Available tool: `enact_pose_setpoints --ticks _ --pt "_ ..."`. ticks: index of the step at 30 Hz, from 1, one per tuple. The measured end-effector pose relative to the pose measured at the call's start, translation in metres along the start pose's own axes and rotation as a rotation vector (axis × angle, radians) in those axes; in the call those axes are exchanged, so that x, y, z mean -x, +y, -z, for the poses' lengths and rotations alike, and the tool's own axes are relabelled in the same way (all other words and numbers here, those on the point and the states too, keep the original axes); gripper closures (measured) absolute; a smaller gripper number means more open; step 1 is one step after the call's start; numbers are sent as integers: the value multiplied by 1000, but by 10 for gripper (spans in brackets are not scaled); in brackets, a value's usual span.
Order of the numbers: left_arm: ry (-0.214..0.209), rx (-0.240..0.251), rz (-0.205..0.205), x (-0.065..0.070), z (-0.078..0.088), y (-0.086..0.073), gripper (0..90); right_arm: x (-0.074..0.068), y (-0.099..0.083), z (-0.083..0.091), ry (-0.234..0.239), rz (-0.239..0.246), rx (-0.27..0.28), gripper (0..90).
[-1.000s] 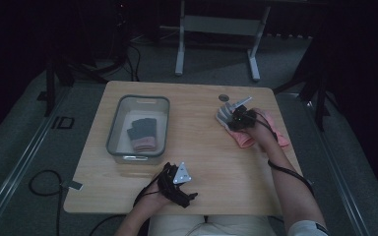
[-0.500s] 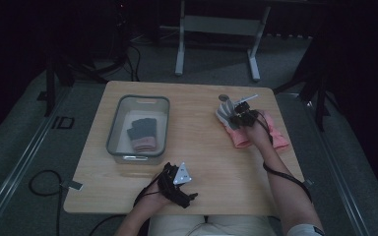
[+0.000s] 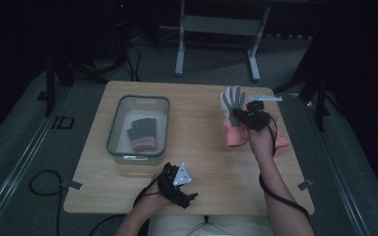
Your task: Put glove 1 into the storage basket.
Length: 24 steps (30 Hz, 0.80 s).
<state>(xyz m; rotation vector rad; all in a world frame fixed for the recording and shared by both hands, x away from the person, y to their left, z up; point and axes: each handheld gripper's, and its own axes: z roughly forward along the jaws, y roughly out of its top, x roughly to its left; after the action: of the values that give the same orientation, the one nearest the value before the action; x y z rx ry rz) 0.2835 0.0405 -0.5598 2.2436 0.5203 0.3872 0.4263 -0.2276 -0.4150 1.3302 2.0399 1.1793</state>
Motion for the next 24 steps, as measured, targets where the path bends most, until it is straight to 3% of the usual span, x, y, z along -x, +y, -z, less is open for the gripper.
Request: enact_pose_setpoints --ticks 4,10,18,19,24 --pt "-3 -7 -12 1 -1 0 15 -10 -16 15 1 -38 19 882" --pt "-2 -2 -19 2 -1 1 15 -18 -47 15 14 -112 -5 881" --pt "2 -15 -40 3 -1 1 15 -34 -71 -8 -9 -106 -71 881" --pt "-1 -18 -50 3 -1 1 15 -39 -77 -19 -10 -103 -99 881" --pt "-3 -19 -51 3 -1 1 15 -42 -85 -36 -1 -130 -132 880"
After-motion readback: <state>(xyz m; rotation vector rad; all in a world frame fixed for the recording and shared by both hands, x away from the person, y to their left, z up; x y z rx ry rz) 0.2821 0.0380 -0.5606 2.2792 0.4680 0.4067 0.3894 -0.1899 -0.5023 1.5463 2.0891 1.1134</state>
